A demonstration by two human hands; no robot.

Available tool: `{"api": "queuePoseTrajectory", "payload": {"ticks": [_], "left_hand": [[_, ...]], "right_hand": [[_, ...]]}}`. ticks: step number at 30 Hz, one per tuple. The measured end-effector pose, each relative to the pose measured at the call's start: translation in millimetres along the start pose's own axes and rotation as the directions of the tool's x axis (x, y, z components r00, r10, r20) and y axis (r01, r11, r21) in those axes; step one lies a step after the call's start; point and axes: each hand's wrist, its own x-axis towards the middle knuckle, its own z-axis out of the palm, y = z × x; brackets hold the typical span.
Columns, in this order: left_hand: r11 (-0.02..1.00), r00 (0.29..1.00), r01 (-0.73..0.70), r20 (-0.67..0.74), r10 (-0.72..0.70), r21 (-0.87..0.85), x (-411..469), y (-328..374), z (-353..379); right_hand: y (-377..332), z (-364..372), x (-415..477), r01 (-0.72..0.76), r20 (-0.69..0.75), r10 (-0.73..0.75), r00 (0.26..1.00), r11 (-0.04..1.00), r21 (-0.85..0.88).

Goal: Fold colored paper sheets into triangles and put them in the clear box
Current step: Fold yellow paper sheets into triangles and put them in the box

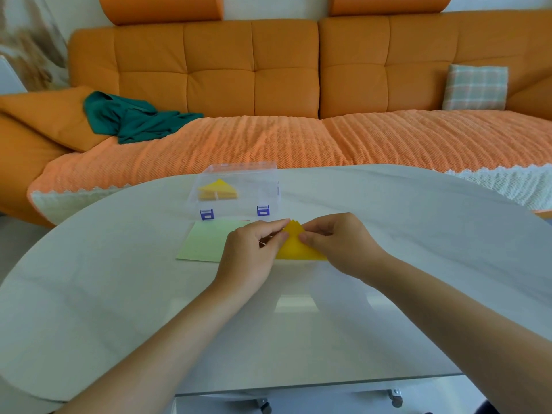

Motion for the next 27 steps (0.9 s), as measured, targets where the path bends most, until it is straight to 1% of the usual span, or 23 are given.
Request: {"api": "queuePoseTrajectory", "payload": {"ticks": [3,8,11,14,17,19,22,27], "left_hand": [[1.000,1.000,-0.005,0.009,0.005,0.018,-1.4,-0.7,2.3],[0.999,1.000,0.017,0.003,-0.017,-0.030,-3.2,0.0,5.3],[0.998,0.999,0.043,-0.020,-0.044,-0.049,-2.9,-0.3,5.7],[0.998,0.998,0.058,-0.012,-0.058,-0.029,-3.0,1.1,6.2],[0.999,0.999,0.044,0.002,-0.044,-0.003,-4.2,2.5,7.2],[0.999,0.999,0.037,0.003,-0.037,0.000,-4.7,1.8,7.8],[1.000,1.000,0.028,-0.001,-0.028,-0.001,-5.2,0.8,8.5],[0.999,0.999,0.032,-0.008,-0.032,0.015,-4.7,0.0,8.9]], "right_hand": [[0.3,2.0,-0.4,0.018,-0.031,-0.018,0.999,1.000,-0.019],[0.3,5.1,-2.6,0.070,-0.041,-0.073,0.996,0.995,-0.072],[1.8,7.0,-2.7,0.075,-0.036,-0.078,0.996,0.994,-0.074],[1.8,7.6,-1.8,0.066,-0.048,-0.071,0.996,0.993,-0.094],[-0.4,7.1,-3.4,0.085,-0.050,-0.090,0.995,0.991,-0.102],[-1.5,8.3,-5.5,0.109,-0.036,-0.116,0.993,0.981,-0.160],[0.1,11.3,-6.9,0.175,-0.012,-0.188,0.982,0.936,-0.306],[0.2,9.8,-6.9,0.218,0.025,-0.226,0.974,0.895,-0.389]]}}
